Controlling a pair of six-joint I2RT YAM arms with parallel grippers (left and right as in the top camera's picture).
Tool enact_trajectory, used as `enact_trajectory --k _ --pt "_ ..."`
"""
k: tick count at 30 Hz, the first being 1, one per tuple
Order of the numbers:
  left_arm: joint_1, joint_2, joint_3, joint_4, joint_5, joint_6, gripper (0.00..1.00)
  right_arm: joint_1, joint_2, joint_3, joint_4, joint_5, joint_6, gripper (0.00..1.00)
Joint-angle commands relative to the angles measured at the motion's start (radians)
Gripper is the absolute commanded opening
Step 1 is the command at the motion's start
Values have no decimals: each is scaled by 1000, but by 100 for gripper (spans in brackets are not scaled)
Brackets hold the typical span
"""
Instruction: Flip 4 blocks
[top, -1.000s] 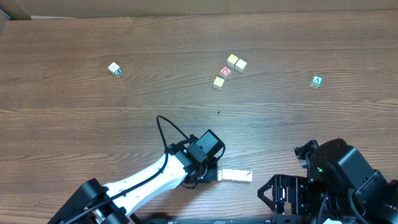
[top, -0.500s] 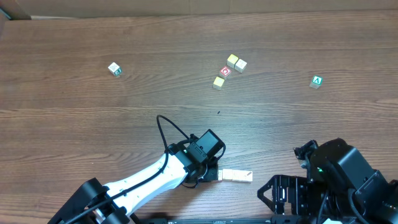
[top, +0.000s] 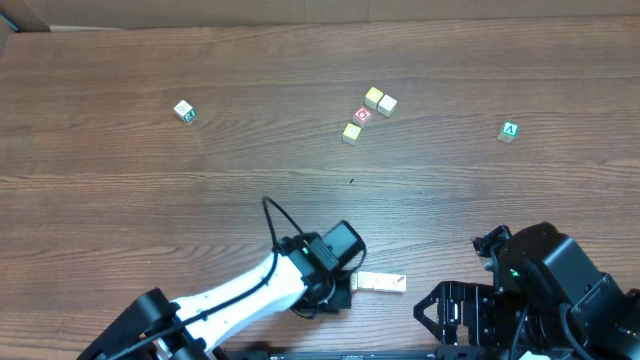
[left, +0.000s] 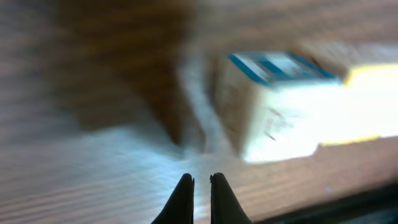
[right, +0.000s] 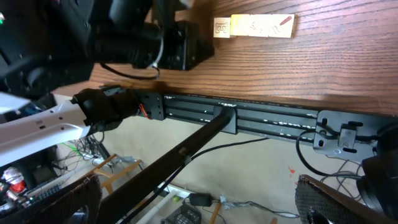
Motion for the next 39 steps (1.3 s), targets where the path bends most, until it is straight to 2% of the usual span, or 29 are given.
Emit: enact_trajectory --k 1,14,39 --pt "-44 11 -2 14 41 -35 4 3 -5 24 2 -5 -1 100" --pt "-47 11 -2 95 39 -54 4 3 -5 24 2 -6 0 100" --pt "-29 11 -2 131 -14 -71 4 3 -5 24 2 -16 -1 100"
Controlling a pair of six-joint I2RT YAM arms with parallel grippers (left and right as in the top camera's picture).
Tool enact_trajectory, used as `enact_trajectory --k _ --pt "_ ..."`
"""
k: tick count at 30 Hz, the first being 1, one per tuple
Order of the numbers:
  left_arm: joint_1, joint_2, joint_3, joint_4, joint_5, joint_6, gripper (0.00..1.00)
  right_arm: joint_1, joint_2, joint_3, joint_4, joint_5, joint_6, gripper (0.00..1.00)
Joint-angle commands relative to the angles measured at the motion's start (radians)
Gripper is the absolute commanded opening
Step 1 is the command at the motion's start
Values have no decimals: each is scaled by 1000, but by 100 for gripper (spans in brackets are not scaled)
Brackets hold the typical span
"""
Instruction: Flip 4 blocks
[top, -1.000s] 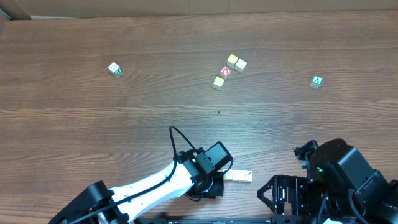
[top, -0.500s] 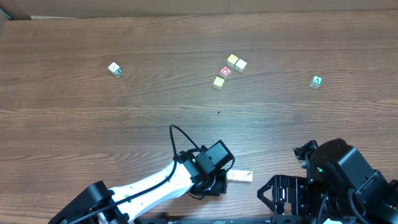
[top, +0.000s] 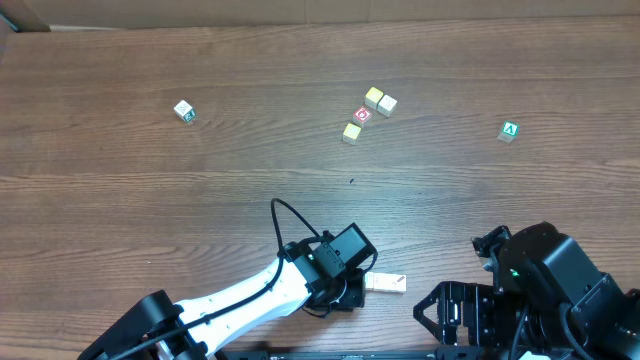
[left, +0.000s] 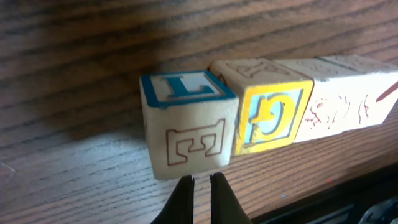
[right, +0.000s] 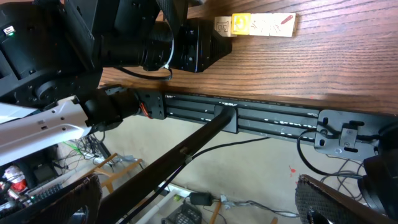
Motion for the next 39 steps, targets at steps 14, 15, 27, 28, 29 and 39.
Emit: enact_trajectory --k 14,15,27,28,29,39 --pt "9 11 -2 21 -48 -13 4 3 -5 24 2 -11 0 100" --pt "9 11 -2 22 -48 -13 4 3 -5 24 2 -11 0 100" --pt "9 11 -2 28 -59 -13 4 3 -5 24 2 -11 0 100" --pt "9 11 -2 28 -59 -13 4 3 -5 24 2 -12 0 100" --pt "9 11 -2 28 -59 -13 4 3 -5 24 2 -12 0 100" --pt "9 11 -2 29 -59 -13 4 3 -5 24 2 -12 0 100"
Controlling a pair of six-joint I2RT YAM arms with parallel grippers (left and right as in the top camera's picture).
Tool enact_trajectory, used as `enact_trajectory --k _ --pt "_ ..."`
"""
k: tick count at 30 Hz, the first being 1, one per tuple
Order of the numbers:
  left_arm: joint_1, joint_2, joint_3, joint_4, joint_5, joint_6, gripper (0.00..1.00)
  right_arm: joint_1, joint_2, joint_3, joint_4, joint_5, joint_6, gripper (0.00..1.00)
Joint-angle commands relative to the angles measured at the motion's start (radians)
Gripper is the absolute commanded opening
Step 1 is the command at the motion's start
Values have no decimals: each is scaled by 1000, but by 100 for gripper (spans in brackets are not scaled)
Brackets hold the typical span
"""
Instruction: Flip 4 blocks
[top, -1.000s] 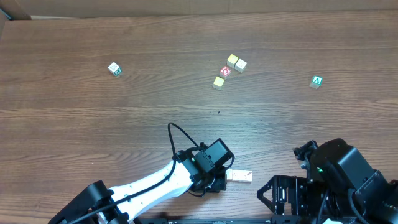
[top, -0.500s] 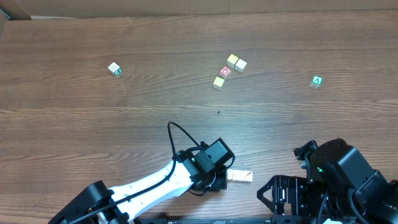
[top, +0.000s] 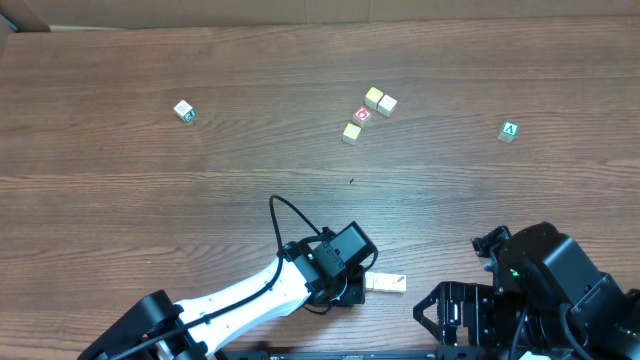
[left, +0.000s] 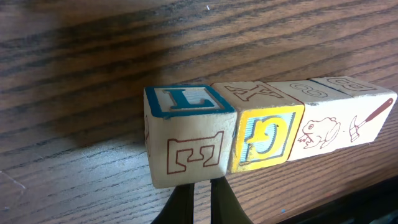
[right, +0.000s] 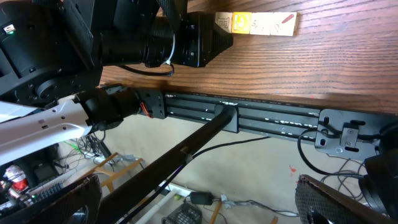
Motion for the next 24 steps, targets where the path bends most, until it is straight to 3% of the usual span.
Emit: enact_trajectory --k 1,24 --pt "6 11 -2 5 -18 -13 4 3 -5 24 2 -9 0 100" --pt "6 11 -1 13 6 -8 4 3 -5 24 2 -9 0 100"
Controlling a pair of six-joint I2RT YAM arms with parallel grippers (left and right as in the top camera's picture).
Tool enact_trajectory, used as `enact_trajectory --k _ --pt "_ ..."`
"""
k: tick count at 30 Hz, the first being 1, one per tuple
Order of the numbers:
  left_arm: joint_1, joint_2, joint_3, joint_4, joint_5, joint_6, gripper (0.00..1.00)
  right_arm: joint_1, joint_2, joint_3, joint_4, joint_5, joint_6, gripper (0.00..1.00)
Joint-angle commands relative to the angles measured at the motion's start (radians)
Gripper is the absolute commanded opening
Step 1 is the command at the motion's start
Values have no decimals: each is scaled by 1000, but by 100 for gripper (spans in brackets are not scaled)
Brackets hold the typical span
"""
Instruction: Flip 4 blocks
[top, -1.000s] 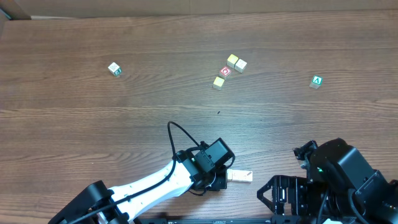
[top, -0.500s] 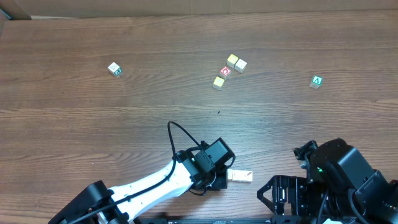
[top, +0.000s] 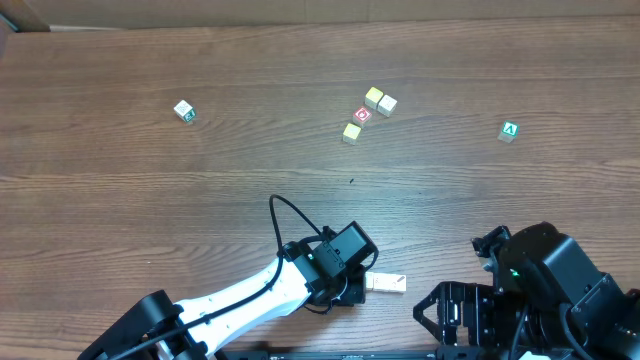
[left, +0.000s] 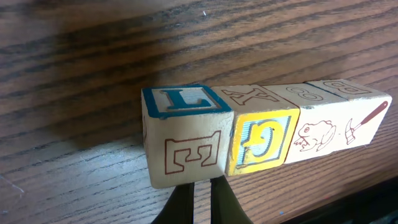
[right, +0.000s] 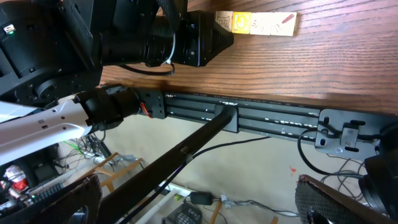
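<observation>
Four wooden blocks form a row near the table's front edge. The left wrist view shows them close up: an L/E block, a yellow G block, a frog block and a hammer block. My left gripper is shut and empty, its tips just under the front of the L/E block. It sits at the row's left end. My right gripper hangs open beyond the table edge, far from the row.
More blocks lie at the far side: a white-green one, a cluster of several and a green A block. The right arm is folded at the front right. The table's front edge runs right beside the row.
The left wrist view has shifted only a trifle. The row of blocks and both grippers stand as they did.
My left gripper, shut, was left of the row, its view blurred. Then it stood at the row's left end, its tips before the L/E block. It has stayed there. The right arm has not moved.
</observation>
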Motion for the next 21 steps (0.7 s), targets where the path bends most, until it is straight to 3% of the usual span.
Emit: enact_trajectory --k 1,11,16,20,21 --pt "5 10 -1 9 25 6 4 3 -5 24 3 -9 0 100" --pt "-36 -141 1 -15 43 32 4 3 -5 24 3 -9 -1 100" --pt "-40 -323 2 -121 -87 34 4 3 -5 24 3 -9 -1 100" --pt "-40 -414 2 -220 -197 109 4 3 -5 24 3 -9 -1 100" --pt "-40 -430 2 -245 -213 124 10 3 -5 24 4 -8 -1 100"
